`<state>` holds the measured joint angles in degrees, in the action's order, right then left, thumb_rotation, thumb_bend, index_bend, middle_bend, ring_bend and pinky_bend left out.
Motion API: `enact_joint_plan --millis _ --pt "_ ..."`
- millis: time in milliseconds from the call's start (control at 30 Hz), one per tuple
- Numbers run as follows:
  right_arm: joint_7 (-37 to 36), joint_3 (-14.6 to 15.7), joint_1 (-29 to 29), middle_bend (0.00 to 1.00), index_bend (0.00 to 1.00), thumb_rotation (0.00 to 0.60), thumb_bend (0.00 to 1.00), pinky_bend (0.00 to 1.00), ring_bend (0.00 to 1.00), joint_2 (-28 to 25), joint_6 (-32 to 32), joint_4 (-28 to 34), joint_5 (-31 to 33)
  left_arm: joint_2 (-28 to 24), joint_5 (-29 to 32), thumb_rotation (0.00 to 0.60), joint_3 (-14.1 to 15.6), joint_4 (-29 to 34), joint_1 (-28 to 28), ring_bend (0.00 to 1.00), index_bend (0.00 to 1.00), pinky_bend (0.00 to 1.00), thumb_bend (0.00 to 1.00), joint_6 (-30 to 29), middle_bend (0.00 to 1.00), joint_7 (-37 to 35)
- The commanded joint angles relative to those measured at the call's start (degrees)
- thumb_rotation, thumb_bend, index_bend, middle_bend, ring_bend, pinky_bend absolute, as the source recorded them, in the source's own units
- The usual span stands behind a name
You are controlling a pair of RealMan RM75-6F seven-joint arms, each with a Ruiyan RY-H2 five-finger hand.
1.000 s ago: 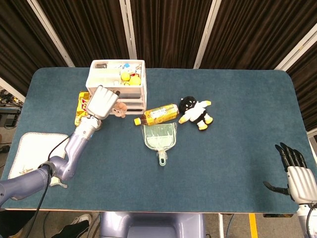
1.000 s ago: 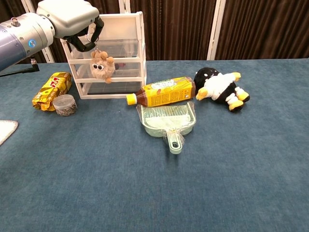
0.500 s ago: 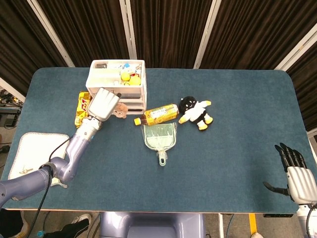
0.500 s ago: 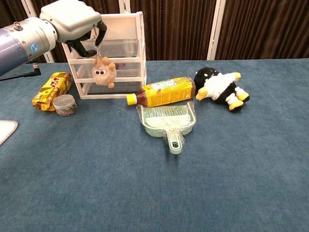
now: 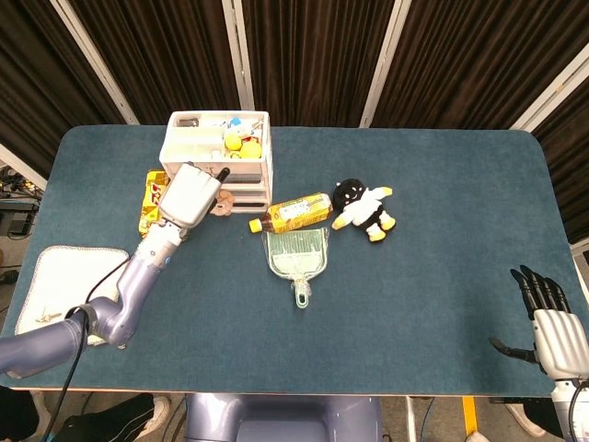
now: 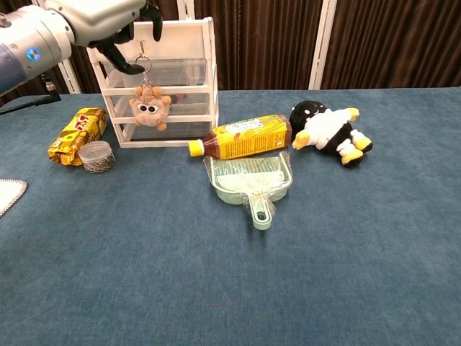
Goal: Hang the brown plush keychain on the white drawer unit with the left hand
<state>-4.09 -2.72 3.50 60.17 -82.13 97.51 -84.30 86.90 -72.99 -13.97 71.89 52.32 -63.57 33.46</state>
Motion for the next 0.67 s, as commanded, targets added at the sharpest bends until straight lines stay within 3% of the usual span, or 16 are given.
enact_joint_plan --millis 33,133,200,333,400,500,667 --pt "0.2 0.1 0.0 0.00 0.00 0.600 0.01 0.00 0.00 0.0 0.0 -0.2 -0.1 -3.9 0.3 0.600 -0.7 9.1 -4.2 0.83 0.37 0.73 0.23 -5.6 0.96 -2.2" --pt "0.5 0.2 0.0 0.00 0.00 0.600 0.01 0.00 0.00 0.1 0.2 -0.4 -0.1 -6.7 1.1 0.600 -0.1 16.3 -8.4 0.77 0.35 0.67 0.23 -9.8 0.87 -3.0" --pt "0.9 0.2 0.1 0.00 0.00 0.600 0.01 0.00 0.00 0.1 0.4 -0.4 0.1 -9.1 1.4 0.600 1.2 21.2 -11.6 0.68 0.32 0.60 0.22 -12.5 0.75 -3.0" --pt "2.0 0.4 0.2 0.00 0.00 0.600 0.01 0.00 0.00 0.2 0.8 -0.4 0.3 -13.6 0.7 0.600 5.4 29.0 -18.5 0.33 0.21 0.37 0.21 -17.6 0.33 -4.7" --pt "2.8 0.5 0.3 0.00 0.00 0.600 0.01 0.00 0.00 0.2 1.2 -0.3 0.5 -15.9 -0.7 0.600 8.4 32.2 -22.5 0.09 0.12 0.15 0.20 -20.3 0.09 -6.9" --pt "3.7 0.6 0.4 0.00 0.00 0.600 0.01 0.00 0.00 0.1 1.8 -0.2 0.8 -17.8 -1.5 0.600 11.8 33.9 -27.1 0.00 0.02 0.01 0.14 -22.8 0.00 -10.0" --pt "4.6 0.6 0.5 0.00 0.00 0.600 0.01 0.00 0.00 0.2 1.9 -0.1 0.9 -19.8 -2.9 0.600 16.2 33.2 -33.0 0.00 0.00 0.00 0.07 -25.3 0.00 -14.3"
